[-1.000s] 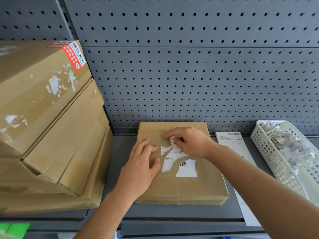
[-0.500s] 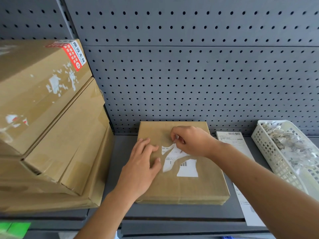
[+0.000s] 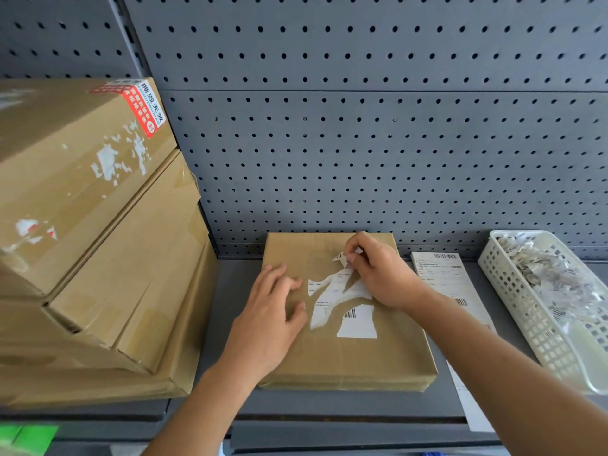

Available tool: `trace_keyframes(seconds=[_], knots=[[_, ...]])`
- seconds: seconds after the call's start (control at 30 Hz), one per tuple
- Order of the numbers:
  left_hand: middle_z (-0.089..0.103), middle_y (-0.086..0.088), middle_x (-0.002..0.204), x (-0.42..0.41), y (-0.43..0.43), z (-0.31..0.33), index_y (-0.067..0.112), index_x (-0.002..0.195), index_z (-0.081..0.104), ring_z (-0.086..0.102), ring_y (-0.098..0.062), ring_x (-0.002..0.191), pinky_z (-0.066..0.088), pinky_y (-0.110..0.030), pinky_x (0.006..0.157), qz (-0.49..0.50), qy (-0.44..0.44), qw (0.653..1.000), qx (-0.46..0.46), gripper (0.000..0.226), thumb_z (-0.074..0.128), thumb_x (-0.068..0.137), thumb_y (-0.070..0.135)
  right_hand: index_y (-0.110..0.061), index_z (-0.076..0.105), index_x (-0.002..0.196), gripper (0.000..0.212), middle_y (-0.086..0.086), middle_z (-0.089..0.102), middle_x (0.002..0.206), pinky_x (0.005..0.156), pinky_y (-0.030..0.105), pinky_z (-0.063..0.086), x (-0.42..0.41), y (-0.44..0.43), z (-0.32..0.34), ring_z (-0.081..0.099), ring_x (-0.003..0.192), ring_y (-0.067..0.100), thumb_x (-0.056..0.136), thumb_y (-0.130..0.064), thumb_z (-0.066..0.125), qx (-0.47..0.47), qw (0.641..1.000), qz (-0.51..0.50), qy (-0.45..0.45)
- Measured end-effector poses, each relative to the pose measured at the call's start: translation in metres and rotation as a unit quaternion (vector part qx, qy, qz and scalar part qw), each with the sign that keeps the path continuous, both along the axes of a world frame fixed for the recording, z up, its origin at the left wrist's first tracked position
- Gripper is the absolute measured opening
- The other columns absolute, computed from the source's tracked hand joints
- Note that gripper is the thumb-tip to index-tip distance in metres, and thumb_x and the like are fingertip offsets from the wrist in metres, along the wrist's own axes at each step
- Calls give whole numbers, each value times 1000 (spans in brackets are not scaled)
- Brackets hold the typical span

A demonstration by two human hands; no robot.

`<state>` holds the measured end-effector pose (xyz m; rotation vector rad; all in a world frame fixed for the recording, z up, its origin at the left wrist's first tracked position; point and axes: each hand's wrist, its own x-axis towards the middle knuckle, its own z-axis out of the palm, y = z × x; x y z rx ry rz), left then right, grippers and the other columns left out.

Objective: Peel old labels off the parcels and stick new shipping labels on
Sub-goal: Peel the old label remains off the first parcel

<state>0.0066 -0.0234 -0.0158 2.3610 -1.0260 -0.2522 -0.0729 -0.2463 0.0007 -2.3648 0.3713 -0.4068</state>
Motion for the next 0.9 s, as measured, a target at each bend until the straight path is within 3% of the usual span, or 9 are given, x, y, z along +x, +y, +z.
trace_keyframes(seconds=[0.17,0.27,0.33,0.43,0.5,0.57,0.7,0.83,0.9], knots=[[13,24,161,0,0,0,34,140,44,-5,9,149,43,-33,96,-2,-2,1000,2,38,44,103,42,-14,56,97,12,-9,54,99,77,20,44,0,-1,-5,57,86,8,100,-4,49,5,999,0,-32],[13,24,161,0,0,0,35,140,44,-5,9,149,42,-29,91,-3,-5,1000,1,37,45,103,42,-18,59,117,27,-8,55,105,75,13,41,-2,-1,-5,54,86,4,98,-2,48,-20,999,21,-24],[13,24,161,0,0,0,35,139,44,-5,9,149,40,-29,89,-2,-4,1000,2,37,45,103,42,-20,60,128,41,-6,53,107,78,17,45,-1,-3,-7,53,84,5,96,2,47,-71,997,38,-14],[13,24,160,0,0,0,35,139,45,-4,8,149,40,-28,88,-2,-8,1000,3,37,45,103,42,-16,70,114,29,-1,53,103,79,35,53,3,-7,-13,55,85,13,94,0,56,-155,986,53,-2],[14,23,161,0,0,-1,35,138,45,-4,8,149,41,-28,88,-4,-12,1000,1,37,45,102,42,-14,72,106,18,0,56,102,76,38,53,4,-9,-10,53,80,13,95,-7,60,-167,986,32,5],[15,23,161,0,0,-1,35,138,45,-3,7,149,43,-30,90,-3,-10,1000,1,36,45,102,42,-14,72,101,16,0,60,102,75,33,51,2,-11,-7,54,78,11,94,-7,60,-157,987,14,-10],[14,23,161,0,0,0,34,139,45,-3,7,150,44,-34,94,-1,-7,1000,3,37,45,103,42,-11,70,97,16,-2,62,96,71,9,40,-3,-10,-2,55,80,-5,93,-1,59,-92,995,-5,-31],[13,23,161,1,0,-1,34,139,45,-4,8,149,45,-35,97,-2,-9,1000,4,38,44,103,42,-20,61,98,12,-5,68,83,67,17,46,-7,-12,3,61,75,5,100,-12,52,20,997,-64,-41],[14,23,161,1,0,-1,34,139,45,-5,8,149,45,-34,98,-3,-9,1000,3,37,44,103,42,-24,63,101,13,-9,69,86,69,16,46,-9,-15,2,62,76,7,100,-15,53,32,997,-66,-29]])
